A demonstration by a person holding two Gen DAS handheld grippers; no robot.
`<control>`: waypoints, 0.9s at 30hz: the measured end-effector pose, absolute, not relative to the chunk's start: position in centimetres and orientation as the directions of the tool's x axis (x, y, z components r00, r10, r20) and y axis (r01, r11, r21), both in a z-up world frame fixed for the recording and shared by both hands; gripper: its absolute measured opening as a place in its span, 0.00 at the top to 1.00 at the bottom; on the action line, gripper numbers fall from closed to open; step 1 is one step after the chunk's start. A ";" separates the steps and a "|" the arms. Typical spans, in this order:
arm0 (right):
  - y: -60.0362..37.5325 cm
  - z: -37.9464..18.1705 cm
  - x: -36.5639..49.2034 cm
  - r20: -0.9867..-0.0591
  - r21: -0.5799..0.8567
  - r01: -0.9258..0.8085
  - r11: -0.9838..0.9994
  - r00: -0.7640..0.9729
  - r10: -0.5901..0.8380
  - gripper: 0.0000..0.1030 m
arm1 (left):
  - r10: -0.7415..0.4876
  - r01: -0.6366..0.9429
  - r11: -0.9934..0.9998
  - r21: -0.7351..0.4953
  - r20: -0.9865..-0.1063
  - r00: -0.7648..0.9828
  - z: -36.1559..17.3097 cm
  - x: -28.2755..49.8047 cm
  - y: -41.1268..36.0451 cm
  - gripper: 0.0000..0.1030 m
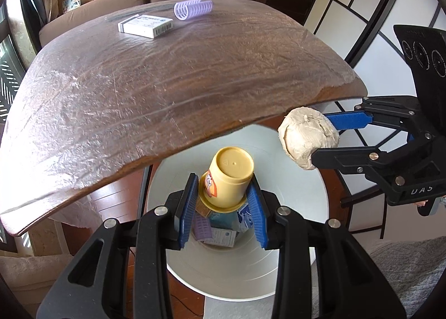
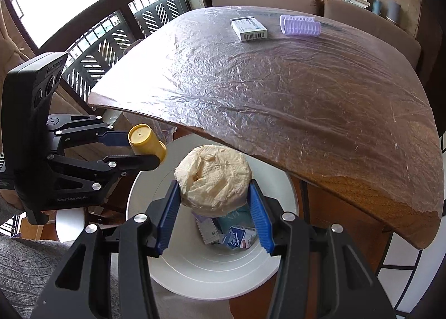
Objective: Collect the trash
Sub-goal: 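Carry the yellow cup and bread ball over the white bin with both tools, then open both tools to drop the cup and bread ball into the bin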
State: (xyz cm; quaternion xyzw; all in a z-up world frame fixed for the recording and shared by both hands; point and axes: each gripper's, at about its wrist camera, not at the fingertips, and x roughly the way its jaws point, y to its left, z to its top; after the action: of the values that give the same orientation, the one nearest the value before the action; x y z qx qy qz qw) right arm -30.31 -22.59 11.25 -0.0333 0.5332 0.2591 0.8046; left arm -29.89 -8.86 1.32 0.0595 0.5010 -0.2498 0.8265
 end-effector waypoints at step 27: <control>-22.1 5.0 -31.0 -0.935 0.207 -0.438 0.875 0.175 0.309 0.54 | -0.252 0.500 0.862 -0.085 -0.928 0.275 -5.0 -30.5 -10.2 0.64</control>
State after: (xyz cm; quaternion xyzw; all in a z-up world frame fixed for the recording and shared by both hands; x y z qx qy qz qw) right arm -31.01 -22.12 5.03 -0.0543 0.5941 0.2440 0.7646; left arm -30.46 -10.23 -5.04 0.1123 0.5529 -0.2378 0.7907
